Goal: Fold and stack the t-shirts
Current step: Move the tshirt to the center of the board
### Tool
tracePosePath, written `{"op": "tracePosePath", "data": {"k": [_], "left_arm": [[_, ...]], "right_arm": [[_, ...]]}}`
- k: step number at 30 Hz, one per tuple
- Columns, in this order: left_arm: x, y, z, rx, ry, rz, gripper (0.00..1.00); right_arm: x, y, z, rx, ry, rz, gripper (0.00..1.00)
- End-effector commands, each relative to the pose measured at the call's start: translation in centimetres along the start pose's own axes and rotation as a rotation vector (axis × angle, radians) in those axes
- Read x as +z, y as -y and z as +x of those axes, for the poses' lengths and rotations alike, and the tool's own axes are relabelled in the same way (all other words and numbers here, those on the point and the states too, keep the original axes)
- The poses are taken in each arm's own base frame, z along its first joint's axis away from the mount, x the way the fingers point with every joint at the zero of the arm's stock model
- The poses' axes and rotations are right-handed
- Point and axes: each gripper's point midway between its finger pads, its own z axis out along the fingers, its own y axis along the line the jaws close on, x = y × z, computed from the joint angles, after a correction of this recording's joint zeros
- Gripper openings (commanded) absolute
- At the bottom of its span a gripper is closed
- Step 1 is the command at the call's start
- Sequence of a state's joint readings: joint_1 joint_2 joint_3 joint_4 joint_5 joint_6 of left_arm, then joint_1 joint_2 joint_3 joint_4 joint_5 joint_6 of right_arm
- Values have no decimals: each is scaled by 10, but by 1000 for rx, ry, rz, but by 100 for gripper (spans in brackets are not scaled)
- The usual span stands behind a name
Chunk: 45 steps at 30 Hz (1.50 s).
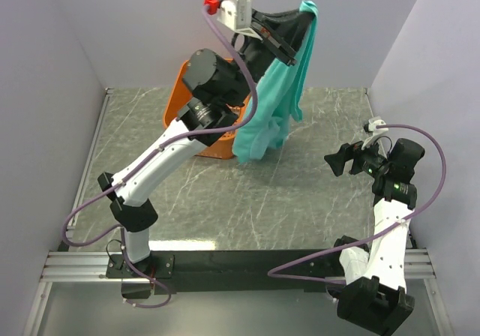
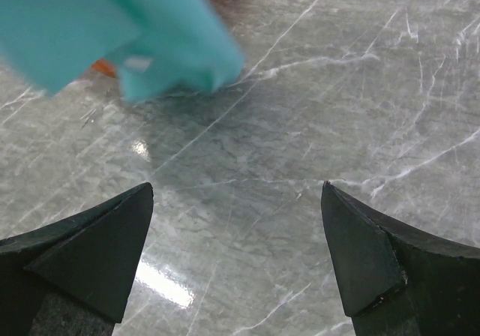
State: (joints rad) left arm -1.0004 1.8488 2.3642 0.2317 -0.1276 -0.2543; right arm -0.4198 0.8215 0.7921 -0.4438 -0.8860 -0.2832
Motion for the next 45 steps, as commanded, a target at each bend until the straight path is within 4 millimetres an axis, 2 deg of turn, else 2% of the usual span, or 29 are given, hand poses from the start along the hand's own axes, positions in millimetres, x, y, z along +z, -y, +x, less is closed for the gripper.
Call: {"op": "tracePosePath", "data": {"k": [1, 5, 11, 16, 19, 23, 27, 28, 29, 30, 32, 33, 36, 37, 38, 41, 43, 45], "left_arm": [[-2, 10, 20, -99, -50, 69, 1], [-5, 9, 57, -131, -133, 77, 1], [-12, -1, 90, -127, -218, 48, 1], [-21, -3, 108, -113, -289, 55, 1], [-21, 3, 98, -94, -288, 81, 1], [-18, 13, 61, -75, -226, 117, 1], [-26, 11, 61, -65, -247, 104, 1], [-30, 11, 53, -63, -241, 100, 1], [-34, 7, 62, -59, -265, 91, 1], [-37, 6, 62, -59, -272, 86, 1], [-43, 5, 60, -53, -282, 79, 1], [-45, 6, 59, -53, -285, 80, 1], [-51, 7, 54, -54, -295, 85, 1], [-52, 9, 49, -57, -291, 91, 1], [-55, 10, 50, -60, -297, 96, 1], [-61, 12, 44, -62, -301, 98, 1], [-64, 13, 35, -61, -292, 96, 1], [-69, 12, 35, -60, -300, 94, 1]], "right_arm": [[-3, -2, -13, -30, 25, -12, 99], [-3, -1, -11, -24, 17, -11, 99], [-2, 0, -9, -18, 11, -11, 98], [-2, -1, -9, -16, 10, -19, 98], [-2, -8, -9, -30, 13, -58, 98], [-8, -37, -9, -104, 34, -212, 98], [-15, -64, -10, -204, 82, -338, 99], [-17, -72, -11, -223, 92, -370, 99], [-18, -76, -9, -248, 83, -387, 99], [-17, -87, -14, -280, 85, -425, 99], [-13, -89, -20, -303, 71, -397, 98], [-9, -96, -23, -321, 63, -403, 98], [1, -88, -33, -339, 53, -292, 98], [6, -92, -36, -336, 51, -290, 97], [10, -79, -46, -316, 62, -202, 95], [21, -65, -61, -259, 64, -121, 89], [31, -63, -61, -235, 37, -118, 80], [38, -70, -62, -213, 12, -153, 67]]}}
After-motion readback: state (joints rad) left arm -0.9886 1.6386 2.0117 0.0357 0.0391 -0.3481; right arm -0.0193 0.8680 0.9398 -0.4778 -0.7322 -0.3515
